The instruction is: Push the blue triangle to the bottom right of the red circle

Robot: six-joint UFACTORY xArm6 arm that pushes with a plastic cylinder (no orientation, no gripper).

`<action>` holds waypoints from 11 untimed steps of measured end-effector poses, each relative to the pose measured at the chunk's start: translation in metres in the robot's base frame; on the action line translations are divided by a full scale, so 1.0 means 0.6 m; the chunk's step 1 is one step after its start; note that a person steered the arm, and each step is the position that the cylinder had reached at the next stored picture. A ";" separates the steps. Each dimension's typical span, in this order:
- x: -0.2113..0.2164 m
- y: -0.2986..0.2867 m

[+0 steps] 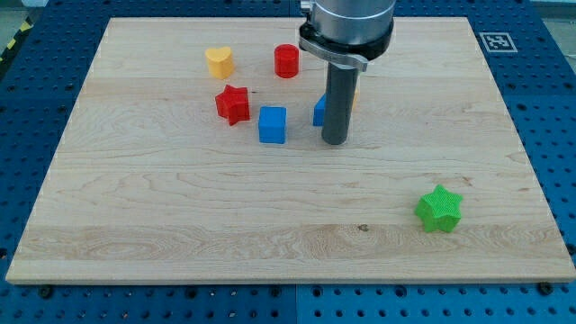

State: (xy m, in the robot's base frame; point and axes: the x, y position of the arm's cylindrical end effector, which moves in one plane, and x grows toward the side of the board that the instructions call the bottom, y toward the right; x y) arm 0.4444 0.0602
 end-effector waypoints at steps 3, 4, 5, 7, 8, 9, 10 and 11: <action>-0.055 0.008; -0.074 0.006; -0.087 -0.009; -0.062 -0.020; -0.089 -0.038; -0.094 -0.055; -0.100 -0.057; -0.117 -0.058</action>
